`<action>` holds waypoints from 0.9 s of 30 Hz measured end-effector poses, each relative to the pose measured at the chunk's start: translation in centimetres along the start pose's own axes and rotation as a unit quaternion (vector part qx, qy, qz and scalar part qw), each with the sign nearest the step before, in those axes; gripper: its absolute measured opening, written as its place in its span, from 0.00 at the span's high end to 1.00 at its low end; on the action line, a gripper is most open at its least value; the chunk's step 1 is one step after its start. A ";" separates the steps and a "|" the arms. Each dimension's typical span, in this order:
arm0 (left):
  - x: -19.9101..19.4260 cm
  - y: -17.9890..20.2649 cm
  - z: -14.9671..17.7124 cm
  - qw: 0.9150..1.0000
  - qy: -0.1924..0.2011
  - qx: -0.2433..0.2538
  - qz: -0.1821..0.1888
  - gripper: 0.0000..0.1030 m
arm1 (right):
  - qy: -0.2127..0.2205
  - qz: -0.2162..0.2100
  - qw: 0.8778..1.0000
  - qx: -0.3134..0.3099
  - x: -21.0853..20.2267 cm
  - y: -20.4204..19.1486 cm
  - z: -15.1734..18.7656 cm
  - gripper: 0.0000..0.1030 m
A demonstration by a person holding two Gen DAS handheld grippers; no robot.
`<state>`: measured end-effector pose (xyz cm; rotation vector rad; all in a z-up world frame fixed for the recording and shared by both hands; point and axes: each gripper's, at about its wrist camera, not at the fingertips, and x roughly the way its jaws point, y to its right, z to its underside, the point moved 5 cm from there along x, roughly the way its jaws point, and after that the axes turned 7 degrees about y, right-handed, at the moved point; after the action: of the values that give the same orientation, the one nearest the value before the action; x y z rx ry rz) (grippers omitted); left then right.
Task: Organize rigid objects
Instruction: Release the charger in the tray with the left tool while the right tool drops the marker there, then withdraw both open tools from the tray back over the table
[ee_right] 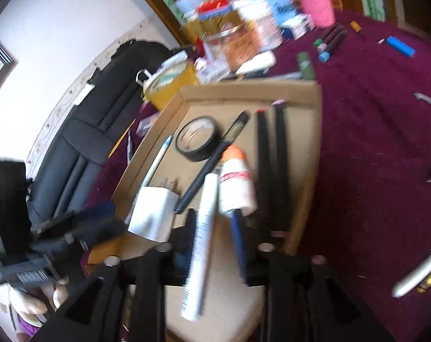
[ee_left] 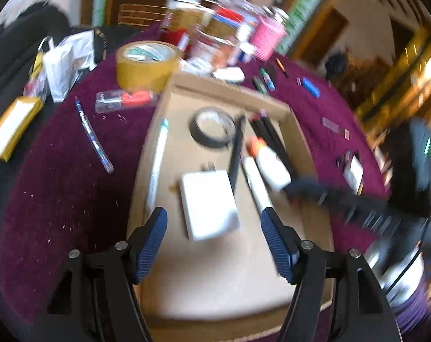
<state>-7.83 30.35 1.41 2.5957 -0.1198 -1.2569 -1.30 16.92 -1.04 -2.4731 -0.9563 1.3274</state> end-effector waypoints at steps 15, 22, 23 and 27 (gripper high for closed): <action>4.0 0.9 -2.7 0.993 -0.025 0.054 -0.102 0.57 | 0.066 0.005 0.997 0.046 -7.2 4.6 0.9 0.61; 0.7 2.7 -2.1 0.998 0.030 0.019 -0.053 0.33 | 0.094 0.027 0.994 0.055 -9.6 6.9 1.9 0.45; 0.3 3.2 -2.0 0.998 0.037 0.015 -0.042 0.33 | 0.097 0.028 0.993 0.057 -9.6 7.2 2.0 0.45; -2.2 5.2 -1.4 0.996 0.084 -0.001 0.000 0.29 | 0.103 0.037 0.992 0.065 -9.7 8.1 3.1 0.44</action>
<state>-7.90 26.02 5.29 2.6862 -0.0855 -1.0322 -3.93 4.26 0.33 -2.5053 -0.7138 1.0896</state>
